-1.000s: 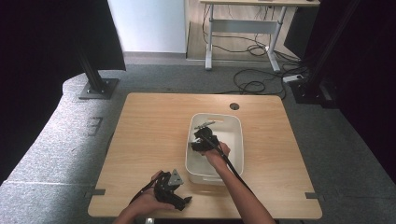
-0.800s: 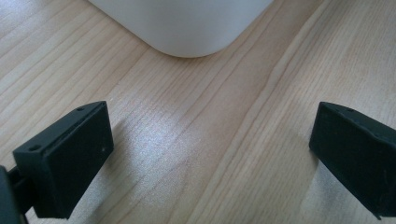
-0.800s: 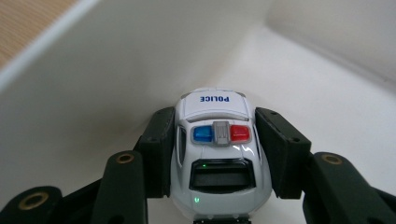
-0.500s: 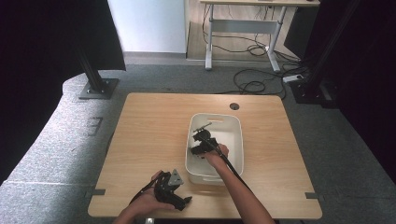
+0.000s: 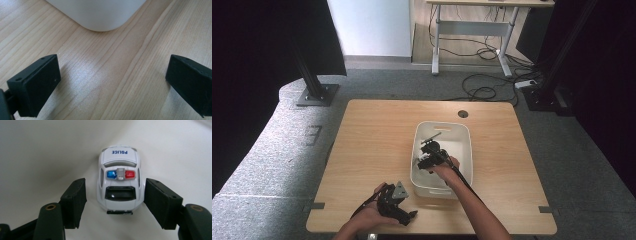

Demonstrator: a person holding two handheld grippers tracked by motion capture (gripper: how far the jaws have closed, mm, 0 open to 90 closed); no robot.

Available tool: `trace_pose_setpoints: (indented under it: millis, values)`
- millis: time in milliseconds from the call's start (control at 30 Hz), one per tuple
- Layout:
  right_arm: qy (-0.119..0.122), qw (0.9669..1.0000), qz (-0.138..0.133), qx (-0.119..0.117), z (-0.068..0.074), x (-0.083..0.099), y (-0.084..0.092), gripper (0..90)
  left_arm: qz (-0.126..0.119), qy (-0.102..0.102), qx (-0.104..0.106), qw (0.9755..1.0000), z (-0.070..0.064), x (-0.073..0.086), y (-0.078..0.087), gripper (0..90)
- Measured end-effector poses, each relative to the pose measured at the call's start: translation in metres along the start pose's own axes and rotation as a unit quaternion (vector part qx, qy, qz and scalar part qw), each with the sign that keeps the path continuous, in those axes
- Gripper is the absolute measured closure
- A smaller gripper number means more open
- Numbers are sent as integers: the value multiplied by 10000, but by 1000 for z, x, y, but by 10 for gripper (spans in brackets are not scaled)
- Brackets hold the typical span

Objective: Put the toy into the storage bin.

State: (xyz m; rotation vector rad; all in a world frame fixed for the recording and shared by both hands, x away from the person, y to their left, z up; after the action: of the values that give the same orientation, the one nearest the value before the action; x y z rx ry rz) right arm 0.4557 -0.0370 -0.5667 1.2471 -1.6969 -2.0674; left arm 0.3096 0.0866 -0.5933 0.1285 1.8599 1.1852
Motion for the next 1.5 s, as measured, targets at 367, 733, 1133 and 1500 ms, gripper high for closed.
trace_pose_setpoints:
  millis: [367, 733, 1133, 1500]
  values:
    - [-23, 9995, -45, -310, 7, 3, 13, 368, -12, -22, 6, 10000, 0, -1, -1, 1]
    - [11, 9977, -649, -187, -7, 8, 46, 344, -26, 2, -9, 10000, 0, -1, -1, 1]
    - [13, 9940, -1094, -68, -19, 17, 71, 342, -25, 8, -13, 10000, 0, -1, -1, 1]
    - [182, 9886, -1496, 29, -22, 27, 91, 346, -36, 22, -25, 10000, -1, 0, 0, 1]
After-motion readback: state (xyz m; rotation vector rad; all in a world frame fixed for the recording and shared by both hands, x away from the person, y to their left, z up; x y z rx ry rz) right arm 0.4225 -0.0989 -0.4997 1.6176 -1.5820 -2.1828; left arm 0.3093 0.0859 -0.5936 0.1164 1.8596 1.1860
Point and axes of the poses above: each handheld gripper's, and its own axes: y roughly backward along the jaws, x roughly out of its underside, z roughly to its left, the point moved 6 cm from there along -y, roughly forward along the jaws, and after that the axes turned 12 degrees about y, right-handed, at the moved point
